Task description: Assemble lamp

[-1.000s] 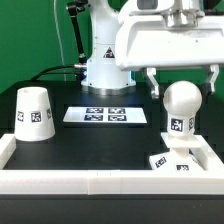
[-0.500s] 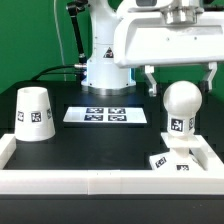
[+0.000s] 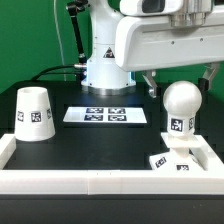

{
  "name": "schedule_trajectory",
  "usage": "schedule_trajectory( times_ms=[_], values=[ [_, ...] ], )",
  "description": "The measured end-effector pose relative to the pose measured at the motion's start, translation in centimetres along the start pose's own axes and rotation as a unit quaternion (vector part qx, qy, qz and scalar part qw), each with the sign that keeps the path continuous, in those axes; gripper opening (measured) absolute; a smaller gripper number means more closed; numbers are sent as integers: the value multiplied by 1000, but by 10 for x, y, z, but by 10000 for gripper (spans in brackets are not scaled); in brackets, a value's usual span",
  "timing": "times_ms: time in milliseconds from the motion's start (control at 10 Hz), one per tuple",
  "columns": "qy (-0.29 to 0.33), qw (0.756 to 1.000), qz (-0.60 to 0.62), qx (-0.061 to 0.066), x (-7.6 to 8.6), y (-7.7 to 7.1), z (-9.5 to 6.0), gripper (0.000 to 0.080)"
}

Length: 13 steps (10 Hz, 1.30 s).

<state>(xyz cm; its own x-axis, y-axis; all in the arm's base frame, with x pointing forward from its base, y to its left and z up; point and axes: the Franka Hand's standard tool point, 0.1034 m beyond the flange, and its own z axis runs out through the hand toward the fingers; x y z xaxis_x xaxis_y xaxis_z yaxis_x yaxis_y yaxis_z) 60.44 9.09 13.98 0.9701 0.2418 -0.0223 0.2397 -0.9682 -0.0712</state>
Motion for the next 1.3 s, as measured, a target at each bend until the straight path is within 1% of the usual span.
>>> schedule_trajectory(
  times_ms=[200,400,700,800,1200,1300],
  values=[
    [2,1000,0,0,3,0,5,699],
    [2,1000,-1,0,2,-1,10,699],
    [2,1000,-1,0,2,-1,11,699],
    [3,1000,-1,0,2,-1,11,569],
    [3,1000,3,0,2,-1,11,574],
    [3,999,42,1,2,-2,11,574]
  ],
)
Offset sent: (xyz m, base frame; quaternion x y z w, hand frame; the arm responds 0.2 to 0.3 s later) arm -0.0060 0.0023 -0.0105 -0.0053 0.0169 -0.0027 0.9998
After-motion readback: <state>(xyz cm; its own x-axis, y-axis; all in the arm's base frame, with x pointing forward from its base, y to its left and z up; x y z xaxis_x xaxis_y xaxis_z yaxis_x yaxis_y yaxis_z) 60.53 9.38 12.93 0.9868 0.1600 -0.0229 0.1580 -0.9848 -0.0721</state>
